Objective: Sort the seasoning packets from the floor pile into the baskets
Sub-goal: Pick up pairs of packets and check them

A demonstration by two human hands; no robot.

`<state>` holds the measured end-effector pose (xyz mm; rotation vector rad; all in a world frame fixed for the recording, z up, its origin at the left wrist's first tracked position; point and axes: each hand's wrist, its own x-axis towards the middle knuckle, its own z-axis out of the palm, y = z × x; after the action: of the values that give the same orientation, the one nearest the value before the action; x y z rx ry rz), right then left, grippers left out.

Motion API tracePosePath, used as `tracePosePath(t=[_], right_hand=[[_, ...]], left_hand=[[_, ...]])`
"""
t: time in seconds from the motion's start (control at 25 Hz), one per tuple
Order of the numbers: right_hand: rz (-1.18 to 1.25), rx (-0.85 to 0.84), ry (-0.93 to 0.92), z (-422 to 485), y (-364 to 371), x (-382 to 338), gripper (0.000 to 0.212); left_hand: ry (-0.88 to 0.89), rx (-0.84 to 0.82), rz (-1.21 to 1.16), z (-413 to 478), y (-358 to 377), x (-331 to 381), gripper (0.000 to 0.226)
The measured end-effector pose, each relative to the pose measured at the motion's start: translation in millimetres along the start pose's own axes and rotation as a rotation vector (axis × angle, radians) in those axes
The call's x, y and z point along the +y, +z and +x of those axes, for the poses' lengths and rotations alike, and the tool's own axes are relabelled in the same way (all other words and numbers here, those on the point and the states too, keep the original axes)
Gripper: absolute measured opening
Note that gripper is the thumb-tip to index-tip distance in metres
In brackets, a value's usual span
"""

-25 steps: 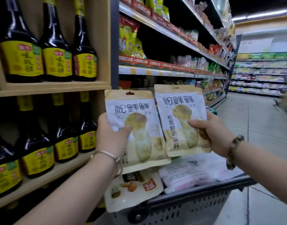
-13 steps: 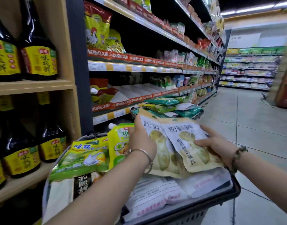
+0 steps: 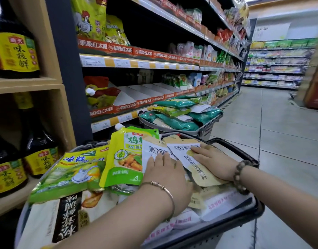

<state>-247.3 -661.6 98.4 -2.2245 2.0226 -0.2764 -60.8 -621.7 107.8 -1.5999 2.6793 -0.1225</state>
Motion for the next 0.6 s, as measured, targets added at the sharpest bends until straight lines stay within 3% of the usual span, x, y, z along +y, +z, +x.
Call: tracePosePath(t=[0.28,0.36,0.48,0.52,0.6], right_hand=[[-0.117,-0.109,0.058,63.9,1.1,-8.5,0.052],[-0.183,-0.067,0.074,74.3,5.0,-14.7,0.046],[-0.171,0.113,0.106,80.4,-1.4,-23.4,0.038],[-0.131,0.097,0.058,78.6,-3.2,-24.8,0.038],[-0.081,-0.054,-0.061,70.1,0.5,-23.5,0.043]], left_hand=[[-0.033,-0.019,-0.15,15.5,10.9,14.8,0.068],[-0.006,-0.028,-0.169,13.3,10.2,14.4,0.068],[0.061,0.122,-0.083,10.6,-3.6,0.2,0.071],[0.041,0.157,-0.044,13.7,-10.4,-10.7,0.075],[-0.072,0.076,0.035,21.0,-18.4,-35.6,0.082]])
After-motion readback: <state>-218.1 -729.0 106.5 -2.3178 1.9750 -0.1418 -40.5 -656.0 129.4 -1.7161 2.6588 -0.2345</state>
